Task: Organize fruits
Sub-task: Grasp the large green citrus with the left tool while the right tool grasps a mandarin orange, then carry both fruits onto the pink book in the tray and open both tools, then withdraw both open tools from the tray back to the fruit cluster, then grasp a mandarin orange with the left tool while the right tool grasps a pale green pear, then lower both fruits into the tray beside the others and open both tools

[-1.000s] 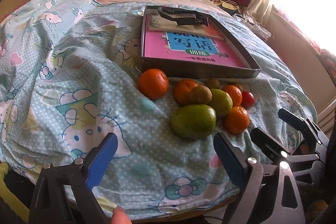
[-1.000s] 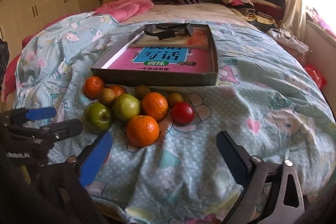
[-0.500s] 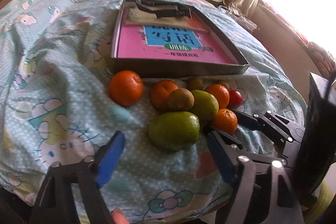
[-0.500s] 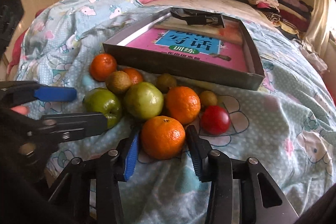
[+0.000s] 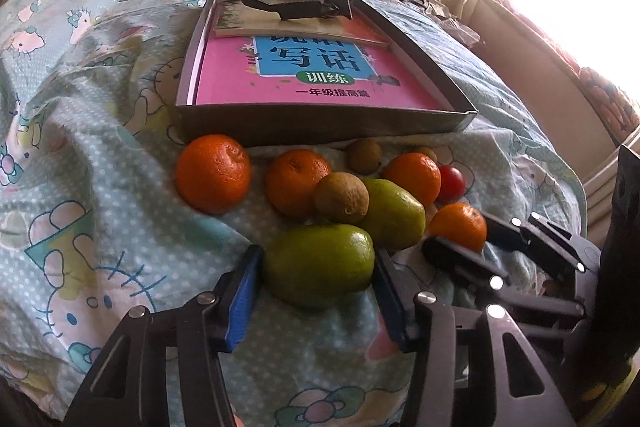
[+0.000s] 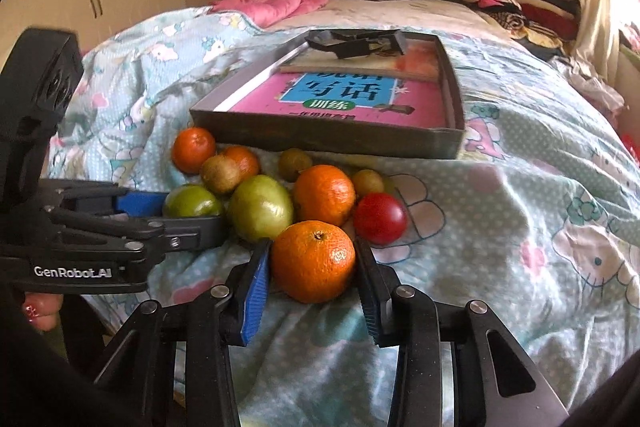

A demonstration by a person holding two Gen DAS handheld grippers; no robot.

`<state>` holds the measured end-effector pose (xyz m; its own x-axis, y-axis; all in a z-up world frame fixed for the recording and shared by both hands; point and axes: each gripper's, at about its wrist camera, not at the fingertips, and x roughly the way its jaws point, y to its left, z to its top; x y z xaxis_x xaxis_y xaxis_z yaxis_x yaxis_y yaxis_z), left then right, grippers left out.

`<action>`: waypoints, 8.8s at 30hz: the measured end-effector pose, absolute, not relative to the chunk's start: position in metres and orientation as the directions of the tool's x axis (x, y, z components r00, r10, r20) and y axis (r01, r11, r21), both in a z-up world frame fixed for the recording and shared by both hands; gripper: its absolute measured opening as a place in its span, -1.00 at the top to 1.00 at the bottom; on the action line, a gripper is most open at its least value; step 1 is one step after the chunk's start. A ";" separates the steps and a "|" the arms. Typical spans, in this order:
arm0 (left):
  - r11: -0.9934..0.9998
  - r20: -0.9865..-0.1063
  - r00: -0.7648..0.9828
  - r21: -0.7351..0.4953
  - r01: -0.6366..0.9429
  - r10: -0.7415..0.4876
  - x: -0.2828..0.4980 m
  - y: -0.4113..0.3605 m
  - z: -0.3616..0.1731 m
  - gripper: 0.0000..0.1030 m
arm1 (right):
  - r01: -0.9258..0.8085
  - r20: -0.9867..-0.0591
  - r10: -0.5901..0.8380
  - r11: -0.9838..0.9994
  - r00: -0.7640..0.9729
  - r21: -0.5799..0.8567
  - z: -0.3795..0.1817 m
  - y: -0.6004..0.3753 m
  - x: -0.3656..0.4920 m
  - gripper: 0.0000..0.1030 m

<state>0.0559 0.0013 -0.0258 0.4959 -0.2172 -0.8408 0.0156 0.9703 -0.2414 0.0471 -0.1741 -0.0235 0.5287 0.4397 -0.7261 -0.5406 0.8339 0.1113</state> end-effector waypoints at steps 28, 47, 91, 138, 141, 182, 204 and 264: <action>0.982 -0.796 0.591 -0.185 -0.035 -0.129 0.100 0.030 0.030 -0.03 | -0.506 -0.623 0.464 0.853 0.629 0.125 0.034 -0.173 0.104 0.19; 0.993 -0.842 0.535 -0.109 -0.036 -0.073 0.161 0.018 -0.007 -0.03 | -0.485 -0.699 0.410 0.869 0.586 0.103 0.002 -0.158 0.159 0.19; 0.990 -0.745 0.660 -0.140 -0.017 -0.094 0.118 0.030 0.037 -0.54 | -0.509 -0.596 0.461 0.855 0.657 0.100 0.029 -0.164 0.110 -0.31; 0.991 -0.819 0.570 -0.120 -0.066 -0.061 0.065 0.055 -0.012 -0.22 | -0.586 -0.742 0.498 0.791 0.449 0.177 -0.027 -0.145 0.053 0.19; 0.991 -0.818 0.571 -0.121 -0.057 -0.067 0.069 0.053 -0.014 -0.15 | -0.601 -0.741 0.501 0.782 0.448 0.165 -0.029 -0.140 0.053 0.20; 0.969 -0.780 0.595 -0.245 -0.006 -0.193 0.075 0.062 0.000 0.31 | -0.628 -0.634 0.567 0.761 0.526 0.159 -0.006 -0.141 0.054 0.15; 0.972 -0.773 0.602 -0.236 0.016 -0.198 0.122 0.042 0.018 0.31 | -0.486 -0.576 0.451 0.868 0.682 0.103 0.031 -0.190 0.088 0.15; 0.985 -0.806 0.578 -0.171 -0.020 -0.128 0.146 0.035 -0.007 0.29 | -0.457 -0.633 0.365 0.889 0.683 0.018 0.015 -0.183 0.126 -0.10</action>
<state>0.1460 0.0352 -0.0068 0.5781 -0.1284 -0.8058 -0.0200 0.9850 -0.1713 0.1262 -0.1829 0.0148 0.6833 0.3645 -0.6326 -0.4573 0.8891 0.0184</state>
